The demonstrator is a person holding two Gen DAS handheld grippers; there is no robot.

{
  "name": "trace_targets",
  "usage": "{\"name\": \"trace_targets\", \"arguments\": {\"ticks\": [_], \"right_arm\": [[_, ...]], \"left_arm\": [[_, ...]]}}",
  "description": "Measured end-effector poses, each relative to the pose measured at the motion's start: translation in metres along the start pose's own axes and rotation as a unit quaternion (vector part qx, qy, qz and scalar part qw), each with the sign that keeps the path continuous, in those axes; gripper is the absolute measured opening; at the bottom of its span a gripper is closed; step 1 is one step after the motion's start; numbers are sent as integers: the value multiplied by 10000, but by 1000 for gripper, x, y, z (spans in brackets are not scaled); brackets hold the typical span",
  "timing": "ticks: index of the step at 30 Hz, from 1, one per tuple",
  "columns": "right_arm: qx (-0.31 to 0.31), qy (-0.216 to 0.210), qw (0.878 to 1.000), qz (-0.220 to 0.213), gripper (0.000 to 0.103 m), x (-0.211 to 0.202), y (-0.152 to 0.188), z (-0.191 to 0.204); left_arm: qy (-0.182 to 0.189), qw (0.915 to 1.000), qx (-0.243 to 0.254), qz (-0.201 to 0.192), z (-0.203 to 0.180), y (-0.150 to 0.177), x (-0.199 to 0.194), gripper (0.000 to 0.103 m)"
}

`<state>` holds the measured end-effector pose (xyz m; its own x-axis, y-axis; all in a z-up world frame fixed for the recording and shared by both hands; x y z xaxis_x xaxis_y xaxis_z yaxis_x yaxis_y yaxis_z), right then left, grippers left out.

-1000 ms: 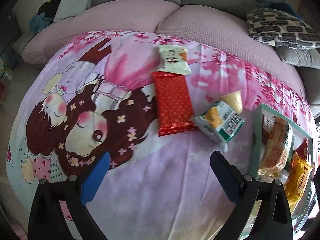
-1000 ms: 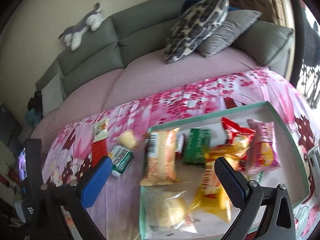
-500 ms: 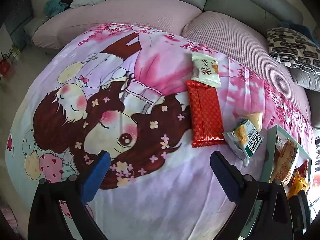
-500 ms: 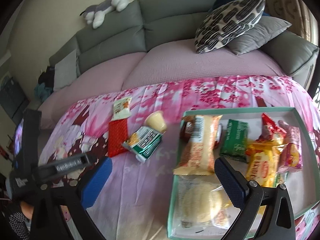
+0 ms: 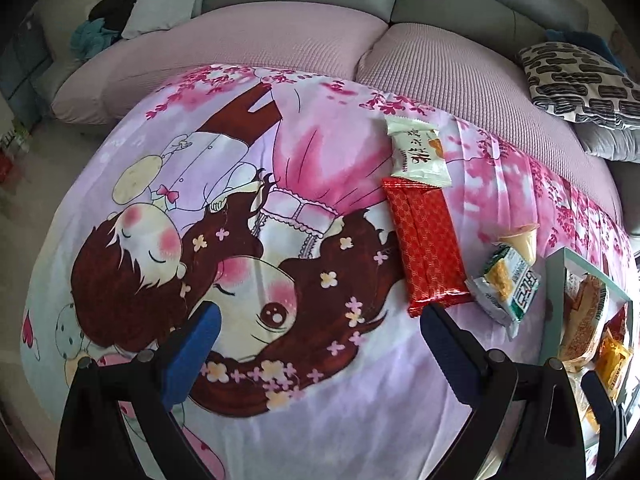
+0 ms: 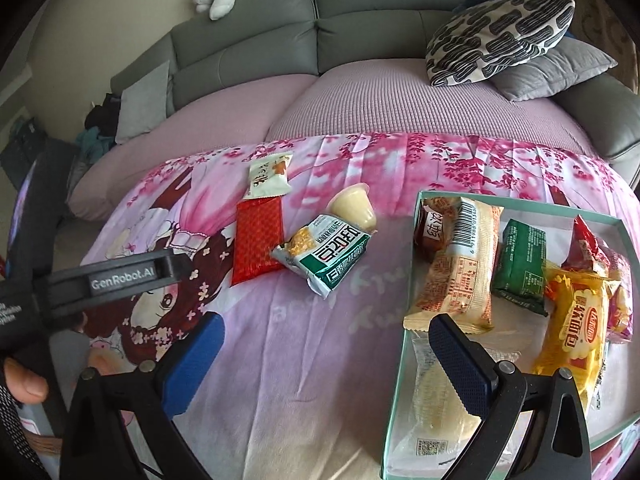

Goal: Organize snacks
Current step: 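Lift both open tools away from the tray toward the remaining snacks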

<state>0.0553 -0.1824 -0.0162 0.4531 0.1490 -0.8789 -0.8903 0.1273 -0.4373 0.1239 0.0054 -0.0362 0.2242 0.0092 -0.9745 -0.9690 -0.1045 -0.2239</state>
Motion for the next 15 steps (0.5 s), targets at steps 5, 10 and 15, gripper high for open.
{"name": "trace_targets", "arguments": {"ticks": [5,10,15], "right_arm": [[54,57,10000,-3,103,8,-4,0],[154,73,9999,17,103,15,-11,3],[275,131,9995,-87,103,15,-24,4]], "left_arm": [[66,9999,42,87,10,-9,9,100],[334,9993,-56,169,18,-18,14,100],[288,9989,-303,231,38,-26,22,100]]}}
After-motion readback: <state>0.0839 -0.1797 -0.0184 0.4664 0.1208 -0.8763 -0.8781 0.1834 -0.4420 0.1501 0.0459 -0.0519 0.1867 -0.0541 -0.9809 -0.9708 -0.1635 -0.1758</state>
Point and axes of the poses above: each gripper's, at about its wrist camera, not at the fingertips, and x roughly the way its jaws point, z to its left, y to its underside, the point moved 7 cm from there along x, roughly the way its jaws point, and after that the axes turned 11 degrees about z, right-handed, at the moved point
